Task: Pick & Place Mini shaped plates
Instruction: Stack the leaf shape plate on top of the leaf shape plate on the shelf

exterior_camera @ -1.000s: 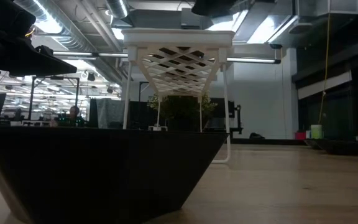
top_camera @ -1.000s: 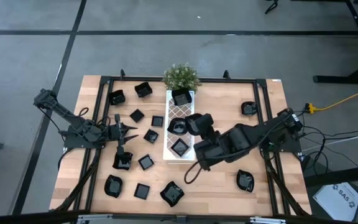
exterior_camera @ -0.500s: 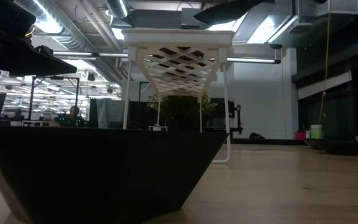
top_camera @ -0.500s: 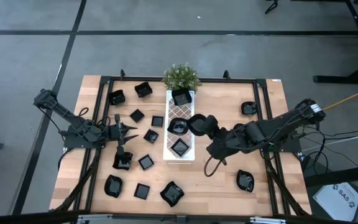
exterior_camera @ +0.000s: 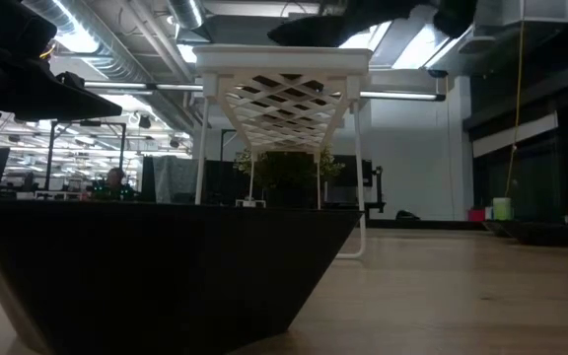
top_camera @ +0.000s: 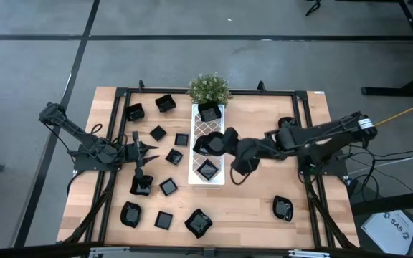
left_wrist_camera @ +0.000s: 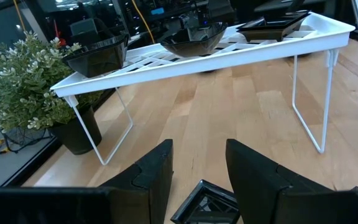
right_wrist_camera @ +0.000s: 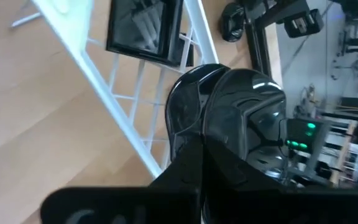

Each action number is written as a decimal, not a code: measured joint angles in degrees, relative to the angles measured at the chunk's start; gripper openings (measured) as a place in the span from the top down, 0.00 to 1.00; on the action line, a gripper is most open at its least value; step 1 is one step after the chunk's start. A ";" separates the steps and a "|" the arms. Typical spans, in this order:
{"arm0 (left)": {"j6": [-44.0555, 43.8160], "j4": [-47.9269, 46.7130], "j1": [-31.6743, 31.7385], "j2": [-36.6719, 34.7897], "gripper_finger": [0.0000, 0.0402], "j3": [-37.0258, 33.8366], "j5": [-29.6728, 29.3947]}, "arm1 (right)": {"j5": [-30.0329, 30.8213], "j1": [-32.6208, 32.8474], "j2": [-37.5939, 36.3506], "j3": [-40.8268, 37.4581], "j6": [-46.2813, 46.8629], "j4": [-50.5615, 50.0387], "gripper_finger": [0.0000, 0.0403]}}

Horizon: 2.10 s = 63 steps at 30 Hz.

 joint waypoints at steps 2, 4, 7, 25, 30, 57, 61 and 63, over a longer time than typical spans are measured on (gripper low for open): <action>0.00 0.02 0.00 0.02 0.64 0.00 0.00 | -1.78 -1.34 0.71 0.00 -0.35 0.89 0.99; 0.00 0.00 0.00 0.02 0.64 -0.02 0.00 | -3.27 -2.73 1.71 -0.01 -1.42 1.89 0.99; 0.02 -0.01 -0.01 0.00 0.64 -0.02 -0.01 | -6.00 -4.43 2.86 -0.02 -2.77 3.57 0.99; 0.01 -0.07 -0.01 0.01 0.64 0.00 0.00 | -12.80 -8.09 7.27 -0.02 -2.45 6.69 0.94; 0.01 -0.01 -0.01 0.01 0.64 -0.01 0.00 | -12.82 -8.09 7.19 -0.02 -1.47 6.78 0.94; 0.01 0.00 -0.02 0.01 0.64 -0.01 0.00 | -12.32 -7.08 7.14 -0.02 5.26 6.82 0.53; 0.00 0.00 -0.02 0.00 0.64 0.00 0.00 | -12.32 -5.88 7.08 -0.02 9.24 6.79 0.52; 0.00 0.00 -0.01 0.01 0.64 -0.01 0.00 | -12.26 -4.96 7.08 -0.02 12.32 6.79 0.52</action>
